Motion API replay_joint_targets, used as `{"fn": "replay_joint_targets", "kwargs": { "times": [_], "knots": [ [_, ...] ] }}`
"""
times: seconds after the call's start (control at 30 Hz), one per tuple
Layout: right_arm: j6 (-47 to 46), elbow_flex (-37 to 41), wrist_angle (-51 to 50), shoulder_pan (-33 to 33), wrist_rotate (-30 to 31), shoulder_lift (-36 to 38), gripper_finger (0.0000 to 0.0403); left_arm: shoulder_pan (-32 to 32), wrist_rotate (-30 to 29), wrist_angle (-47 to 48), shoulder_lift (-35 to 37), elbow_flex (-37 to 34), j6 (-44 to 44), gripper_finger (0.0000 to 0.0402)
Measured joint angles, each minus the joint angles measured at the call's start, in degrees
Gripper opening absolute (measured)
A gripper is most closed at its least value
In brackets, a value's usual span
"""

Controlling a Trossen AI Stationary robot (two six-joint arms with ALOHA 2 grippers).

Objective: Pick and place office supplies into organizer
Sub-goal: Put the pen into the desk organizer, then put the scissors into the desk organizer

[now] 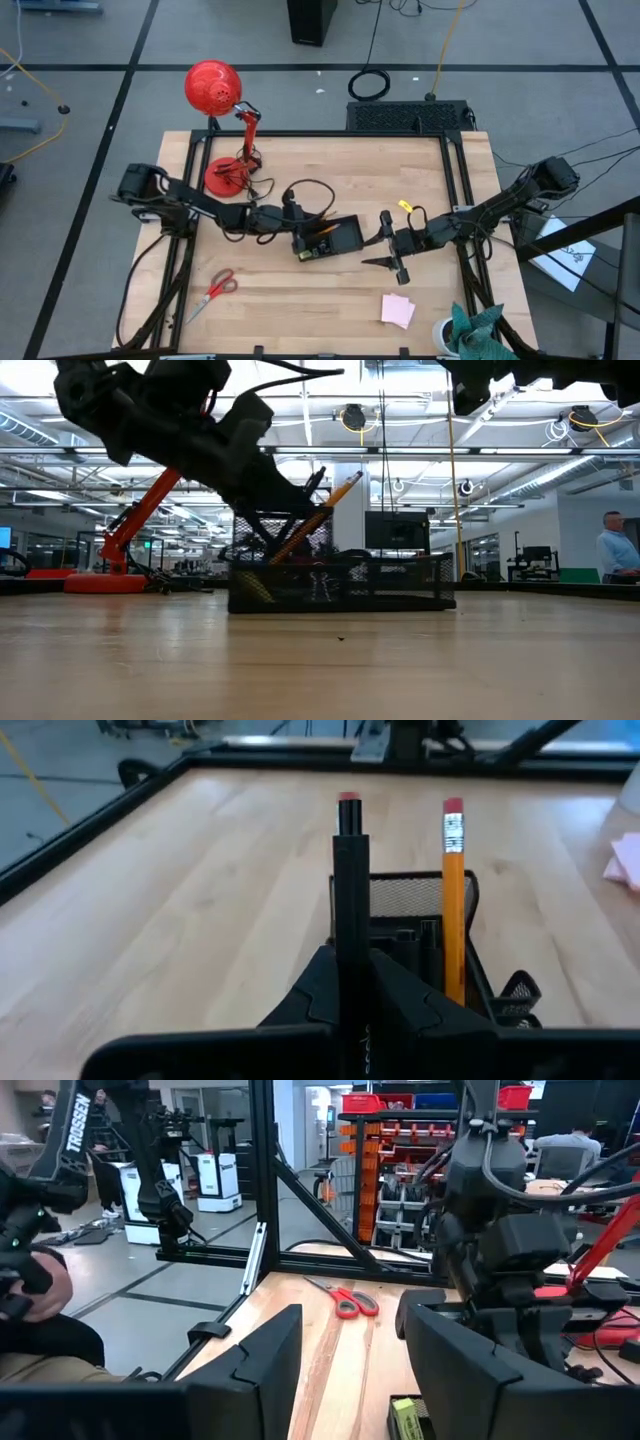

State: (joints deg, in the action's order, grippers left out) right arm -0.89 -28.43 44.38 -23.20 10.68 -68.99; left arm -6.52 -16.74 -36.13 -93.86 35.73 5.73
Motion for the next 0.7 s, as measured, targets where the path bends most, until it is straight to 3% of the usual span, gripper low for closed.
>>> {"fn": "replay_joint_targets", "kwargs": {
  "times": [0.4, 0.7],
  "knots": [
    [0.0, -0.02, -0.46, -0.02, 0.02, 0.0, 0.0169, 0.01, 0.8, -4.97, -3.81, 0.11, -0.06, 0.0034],
    [0.0, 0.0, -0.48, -0.02, 0.02, 0.0, 0.0169, 0.0, 3.69, -5.01, -3.81, 0.11, -0.65, 0.0143]
  ]
}}
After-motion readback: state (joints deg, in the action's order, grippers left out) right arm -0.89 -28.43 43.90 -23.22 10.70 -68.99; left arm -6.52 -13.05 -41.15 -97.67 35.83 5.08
